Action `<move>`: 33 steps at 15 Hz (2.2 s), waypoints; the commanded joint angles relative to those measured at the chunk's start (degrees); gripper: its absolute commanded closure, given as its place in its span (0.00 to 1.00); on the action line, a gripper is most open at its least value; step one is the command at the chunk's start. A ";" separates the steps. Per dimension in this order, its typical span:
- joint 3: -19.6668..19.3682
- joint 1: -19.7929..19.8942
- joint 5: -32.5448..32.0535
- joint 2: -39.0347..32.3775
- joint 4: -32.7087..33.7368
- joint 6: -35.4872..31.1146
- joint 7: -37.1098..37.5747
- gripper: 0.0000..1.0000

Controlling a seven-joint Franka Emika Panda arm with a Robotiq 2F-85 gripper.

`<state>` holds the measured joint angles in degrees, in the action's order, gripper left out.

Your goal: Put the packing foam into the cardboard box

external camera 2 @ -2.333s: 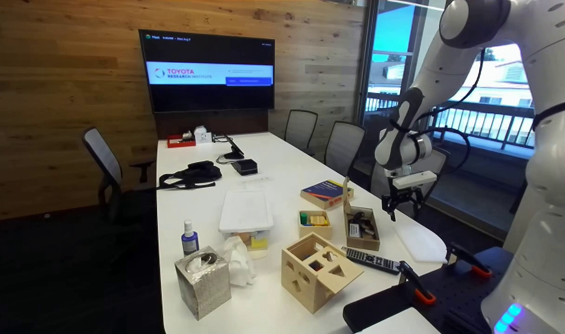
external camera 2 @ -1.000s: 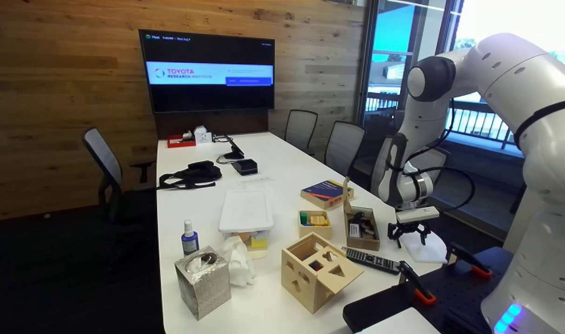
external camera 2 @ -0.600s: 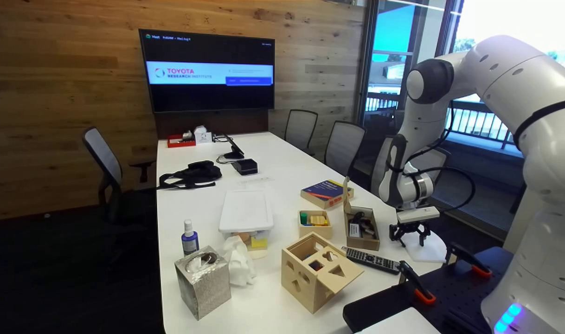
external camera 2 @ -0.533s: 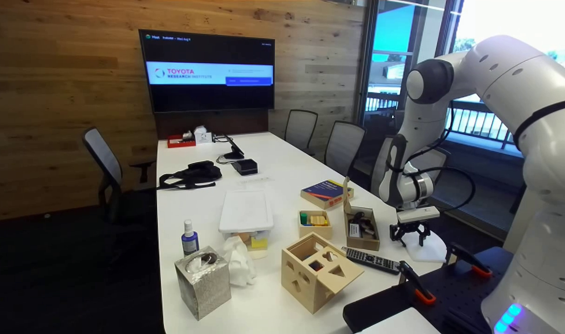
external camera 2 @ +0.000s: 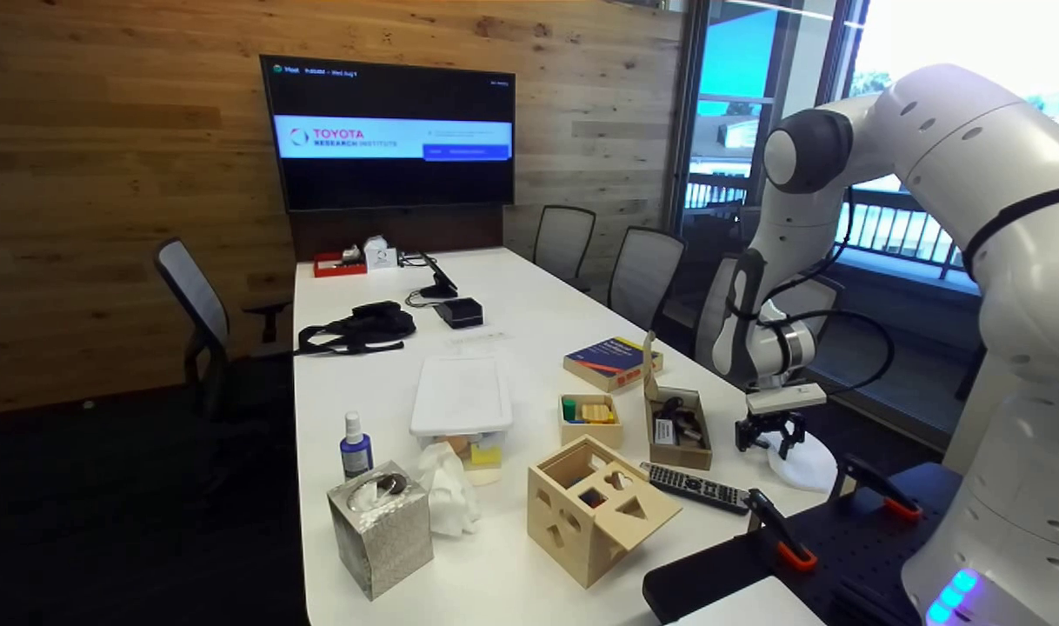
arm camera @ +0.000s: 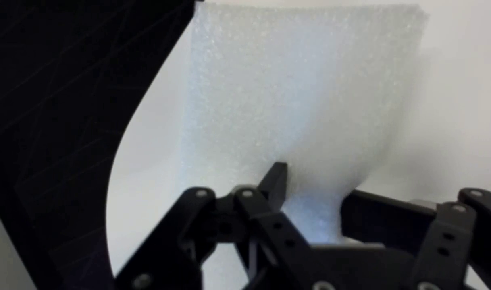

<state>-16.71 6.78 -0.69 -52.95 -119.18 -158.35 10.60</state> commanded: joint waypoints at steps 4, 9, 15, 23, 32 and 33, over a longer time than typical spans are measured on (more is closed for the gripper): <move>3.79 2.44 1.07 3.03 -1.34 -7.41 -2.73 1.00; 5.03 -1.26 -0.64 7.94 -2.06 -11.08 -5.09 1.00; 9.87 -2.14 0.03 11.68 -1.51 -7.73 -7.19 1.00; 7.21 -4.72 0.14 17.10 -5.82 -5.46 -3.39 1.00; 31.93 24.29 18.75 18.53 -9.71 -18.98 -29.99 1.00; 36.71 28.98 21.57 16.17 -7.66 -19.11 -34.92 1.00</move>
<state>8.80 25.10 13.48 -33.82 -129.05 -175.39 -13.13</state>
